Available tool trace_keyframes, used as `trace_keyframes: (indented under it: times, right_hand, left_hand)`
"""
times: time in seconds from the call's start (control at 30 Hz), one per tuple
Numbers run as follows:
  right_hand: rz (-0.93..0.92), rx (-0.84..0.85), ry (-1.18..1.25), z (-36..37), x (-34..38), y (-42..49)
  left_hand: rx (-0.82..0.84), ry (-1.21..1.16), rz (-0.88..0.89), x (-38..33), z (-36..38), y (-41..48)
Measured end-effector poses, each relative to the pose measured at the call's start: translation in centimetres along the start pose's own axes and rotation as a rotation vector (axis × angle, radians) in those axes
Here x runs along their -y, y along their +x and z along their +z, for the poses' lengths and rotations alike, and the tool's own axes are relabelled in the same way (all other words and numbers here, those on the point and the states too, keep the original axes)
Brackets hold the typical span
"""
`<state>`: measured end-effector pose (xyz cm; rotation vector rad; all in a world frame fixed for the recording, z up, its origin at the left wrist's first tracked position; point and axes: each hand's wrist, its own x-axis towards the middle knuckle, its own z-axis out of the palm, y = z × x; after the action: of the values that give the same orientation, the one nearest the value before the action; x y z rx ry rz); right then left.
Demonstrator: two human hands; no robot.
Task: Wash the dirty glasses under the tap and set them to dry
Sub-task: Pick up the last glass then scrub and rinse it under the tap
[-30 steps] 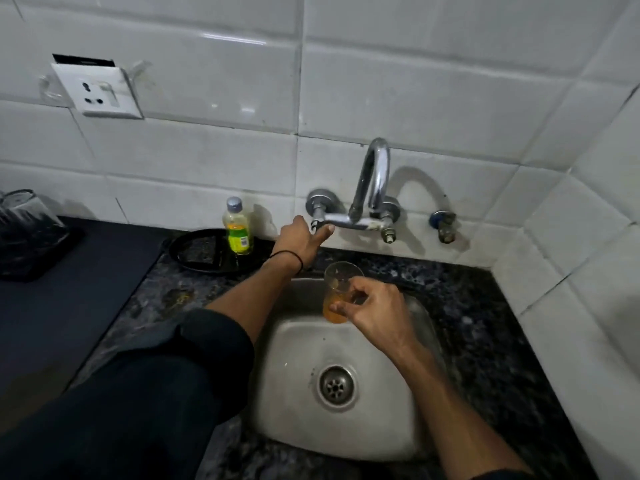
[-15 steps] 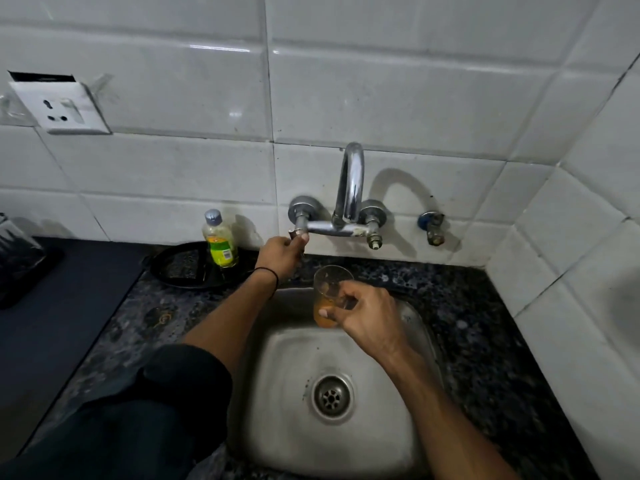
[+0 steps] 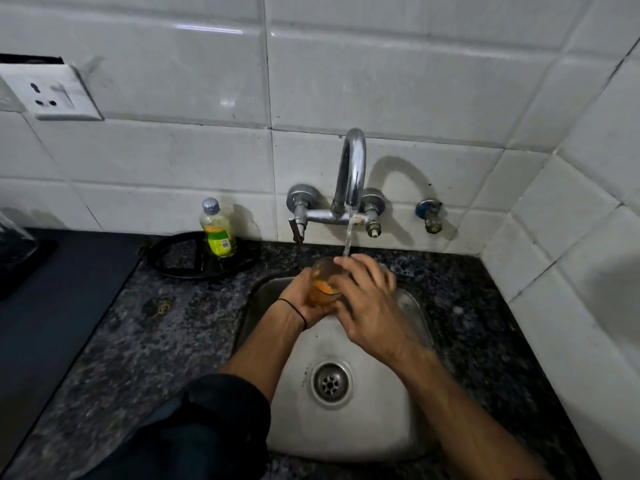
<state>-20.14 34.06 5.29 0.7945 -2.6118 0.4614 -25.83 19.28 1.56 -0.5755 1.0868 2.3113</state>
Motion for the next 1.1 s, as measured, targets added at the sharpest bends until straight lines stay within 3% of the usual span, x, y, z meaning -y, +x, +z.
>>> trace_keyframes:
  times: [0.07,0.2,0.3,0.43,0.5,0.7,0.77,0.87,0.93,1.0,1.1]
  right_hand:
    - [-0.074,0.129,-0.108,-0.6,-0.1,0.1]
    - [0.096,0.504,-0.143,-0.7,0.0,1.8]
    - [-0.014,0.568,-0.261,-1.2,0.2,2.9]
    - [-0.212,0.633,-0.462,-1.5,-0.3,3.2]
    - [-0.217,0.678,-0.465,-1.1,-0.1,3.5]
    - [0.436,0.561,0.106,-0.7,1.3,4.8]
    - [0.354,0.62,0.014,-0.5,1.6,4.5]
    - [0.016,0.722,-0.279,-0.8,1.2,3.2]
    - [-0.048,0.742,-0.337,-1.1,0.6,2.6]
    - [0.006,0.687,-0.278,-0.4,0.6,2.2]
    - [0.331,0.532,0.018,0.5,1.3,2.9]
  left_hand:
    - [-0.012,0.0,-0.013,0.1,0.8,0.0]
    - [-0.023,0.009,-0.01,1.1,2.9,-0.4]
    - [-0.059,0.025,-0.031,0.4,2.8,-0.6]
    - [-0.067,0.229,-0.108,-0.7,1.7,-1.0]
    - [-0.044,0.221,-0.072,-0.3,1.3,-1.2]
    - [-0.029,-0.035,0.019,1.7,0.7,-0.8]
    - [-0.029,-0.028,-0.019,1.8,0.8,-1.0]
    - [-0.043,0.05,-0.077,1.2,0.9,-1.0]
    - [-0.069,0.099,-0.053,0.9,0.7,-0.5]
    - [-0.065,0.11,0.009,1.1,0.6,-0.3]
    - [-0.019,0.019,0.071,1.6,0.6,-0.3]
